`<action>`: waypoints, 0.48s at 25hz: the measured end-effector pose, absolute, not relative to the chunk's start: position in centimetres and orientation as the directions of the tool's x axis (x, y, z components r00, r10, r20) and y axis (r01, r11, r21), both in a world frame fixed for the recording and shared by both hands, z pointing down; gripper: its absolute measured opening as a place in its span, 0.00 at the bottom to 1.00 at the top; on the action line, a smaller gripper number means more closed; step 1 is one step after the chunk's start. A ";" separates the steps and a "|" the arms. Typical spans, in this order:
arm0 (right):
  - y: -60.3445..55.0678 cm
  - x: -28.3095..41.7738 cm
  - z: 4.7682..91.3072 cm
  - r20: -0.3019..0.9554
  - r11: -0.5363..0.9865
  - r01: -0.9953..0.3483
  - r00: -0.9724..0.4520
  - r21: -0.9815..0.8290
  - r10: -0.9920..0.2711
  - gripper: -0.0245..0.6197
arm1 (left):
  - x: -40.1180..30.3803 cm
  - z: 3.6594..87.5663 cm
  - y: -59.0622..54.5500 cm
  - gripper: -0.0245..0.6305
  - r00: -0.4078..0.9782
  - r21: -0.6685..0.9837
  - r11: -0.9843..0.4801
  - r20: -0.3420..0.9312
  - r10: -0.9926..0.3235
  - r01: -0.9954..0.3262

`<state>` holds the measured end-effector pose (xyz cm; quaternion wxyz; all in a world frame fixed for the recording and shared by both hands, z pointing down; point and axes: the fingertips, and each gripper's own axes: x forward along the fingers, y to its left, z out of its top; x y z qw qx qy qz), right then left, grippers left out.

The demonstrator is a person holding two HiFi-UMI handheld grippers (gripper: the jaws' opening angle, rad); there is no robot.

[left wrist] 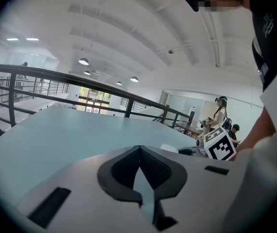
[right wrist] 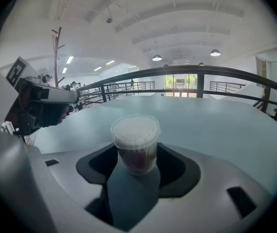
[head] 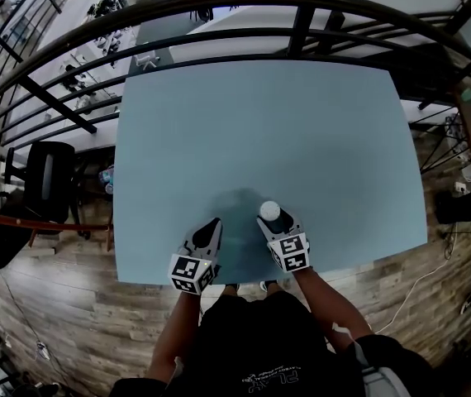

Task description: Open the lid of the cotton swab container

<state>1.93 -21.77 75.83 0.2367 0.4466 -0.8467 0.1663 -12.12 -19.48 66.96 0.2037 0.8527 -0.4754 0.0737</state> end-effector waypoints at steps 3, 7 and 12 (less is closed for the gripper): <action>-21.6 1.7 75.5 0.555 0.570 -0.819 -0.506 -0.067 -0.661 0.44 | -11.7 66.4 -19.7 0.06 0.550 0.285 -0.477 0.302 -0.779 -0.832; -21.4 1.7 74.4 0.546 0.603 -0.796 -0.528 -0.051 -0.651 0.44 | -10.6 65.8 -19.9 0.06 0.574 0.286 -0.505 0.278 -0.770 -0.815; -21.0 1.0 71.8 0.526 0.647 -0.762 -0.560 -0.026 -0.640 0.43 | -10.0 64.5 -20.1 0.06 0.593 0.269 -0.533 0.256 -0.763 -0.802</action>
